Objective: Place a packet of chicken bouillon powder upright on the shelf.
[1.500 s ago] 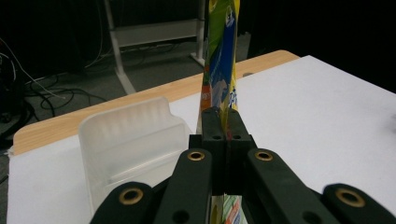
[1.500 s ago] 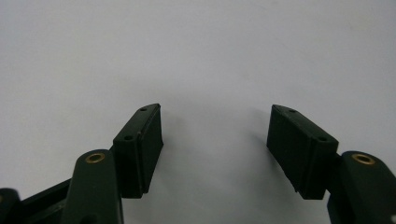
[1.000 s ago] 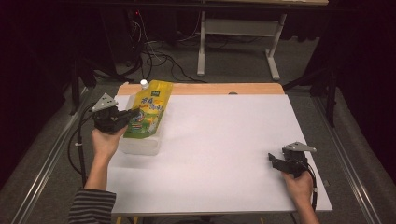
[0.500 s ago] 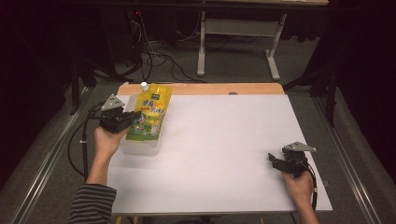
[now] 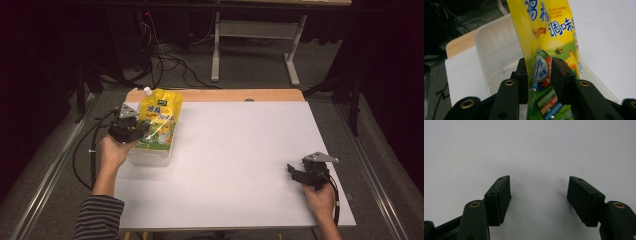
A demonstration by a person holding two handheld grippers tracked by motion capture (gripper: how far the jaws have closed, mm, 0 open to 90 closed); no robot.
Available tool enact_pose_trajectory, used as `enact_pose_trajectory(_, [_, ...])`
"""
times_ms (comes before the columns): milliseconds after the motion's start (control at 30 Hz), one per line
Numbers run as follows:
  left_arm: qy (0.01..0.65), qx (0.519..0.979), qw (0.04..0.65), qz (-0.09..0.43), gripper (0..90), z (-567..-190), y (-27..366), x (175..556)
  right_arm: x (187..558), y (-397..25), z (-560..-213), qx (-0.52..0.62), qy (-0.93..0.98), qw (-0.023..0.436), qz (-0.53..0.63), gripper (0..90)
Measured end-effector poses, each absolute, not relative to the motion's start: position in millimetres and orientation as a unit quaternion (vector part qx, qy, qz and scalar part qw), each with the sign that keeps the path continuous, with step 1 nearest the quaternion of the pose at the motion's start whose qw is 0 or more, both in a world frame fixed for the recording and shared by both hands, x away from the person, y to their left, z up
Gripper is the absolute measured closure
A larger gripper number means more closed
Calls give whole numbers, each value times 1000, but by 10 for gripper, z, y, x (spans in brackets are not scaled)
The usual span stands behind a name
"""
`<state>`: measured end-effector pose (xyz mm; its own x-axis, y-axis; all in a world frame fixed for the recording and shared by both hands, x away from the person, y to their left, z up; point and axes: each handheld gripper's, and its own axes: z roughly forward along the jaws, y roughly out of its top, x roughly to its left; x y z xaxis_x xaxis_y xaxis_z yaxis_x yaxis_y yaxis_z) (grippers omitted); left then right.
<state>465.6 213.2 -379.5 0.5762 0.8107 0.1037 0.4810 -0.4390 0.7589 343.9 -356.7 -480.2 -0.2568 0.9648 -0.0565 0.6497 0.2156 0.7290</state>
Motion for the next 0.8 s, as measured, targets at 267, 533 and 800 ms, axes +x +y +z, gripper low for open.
enact_pose_trajectory(267, [410,836,275,242,535,-3868,2108,4665,3438,-3565,-4802,550,734,264,299,358])
enact_pose_trajectory(533, [435,821,290,229,492,-3900,2175,4605,3437,-3563,-4802,550,734,265,299,359])
enact_pose_trajectory(800, [453,811,279,243,790,-3907,2235,4562,3436,-3562,-4802,549,734,265,299,359])
